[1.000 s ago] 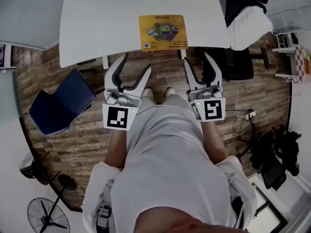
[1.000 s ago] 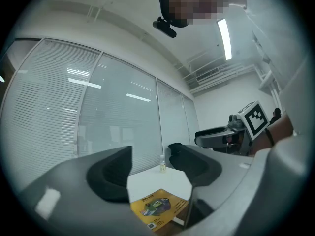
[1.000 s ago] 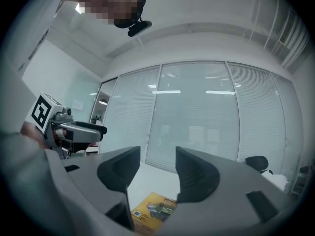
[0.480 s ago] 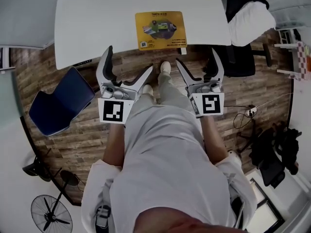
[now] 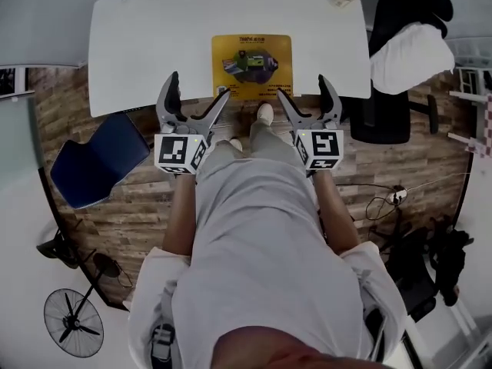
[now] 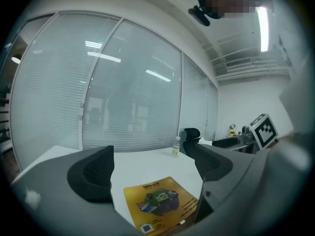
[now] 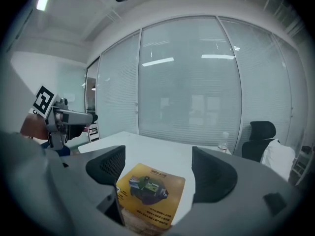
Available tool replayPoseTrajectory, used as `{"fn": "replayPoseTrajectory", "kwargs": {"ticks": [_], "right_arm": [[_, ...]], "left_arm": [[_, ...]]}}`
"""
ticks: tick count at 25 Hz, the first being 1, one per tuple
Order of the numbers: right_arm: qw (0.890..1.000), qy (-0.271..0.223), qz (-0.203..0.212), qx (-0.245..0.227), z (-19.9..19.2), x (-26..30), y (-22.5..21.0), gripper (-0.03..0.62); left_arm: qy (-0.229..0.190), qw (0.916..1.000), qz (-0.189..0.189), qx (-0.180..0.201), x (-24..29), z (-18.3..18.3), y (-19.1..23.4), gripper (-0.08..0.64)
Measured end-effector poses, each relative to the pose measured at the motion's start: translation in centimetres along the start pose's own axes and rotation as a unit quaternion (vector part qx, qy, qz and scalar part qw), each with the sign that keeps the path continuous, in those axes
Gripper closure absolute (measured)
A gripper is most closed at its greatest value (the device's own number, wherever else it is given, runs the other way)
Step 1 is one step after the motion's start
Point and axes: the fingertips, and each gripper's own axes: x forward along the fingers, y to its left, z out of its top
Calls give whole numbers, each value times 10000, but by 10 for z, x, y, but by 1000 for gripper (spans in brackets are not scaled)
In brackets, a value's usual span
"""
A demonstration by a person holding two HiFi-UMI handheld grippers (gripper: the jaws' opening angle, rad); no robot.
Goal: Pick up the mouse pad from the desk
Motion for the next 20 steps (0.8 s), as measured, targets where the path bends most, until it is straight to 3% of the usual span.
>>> {"fn": "replayPoseTrajectory", "kwargs": {"ticks": [8, 12, 17, 20], "right_arm": [[9933, 1073, 359, 245, -74, 58, -38, 179], [9853, 1576, 463, 473, -109, 79, -42, 187], [9754, 2006, 318, 852, -146, 102, -53, 204], [9650, 2402, 275, 1013, -171, 114, -53, 206]], "left_arm": [[859, 9913, 351, -937, 51, -62, 23, 66], [1414, 9837, 405, -1032, 70, -101, 30, 66], [2120, 9679, 295, -1319, 99, -151, 42, 66], [2646, 9525, 285, -1477, 113, -182, 49, 66]]}}
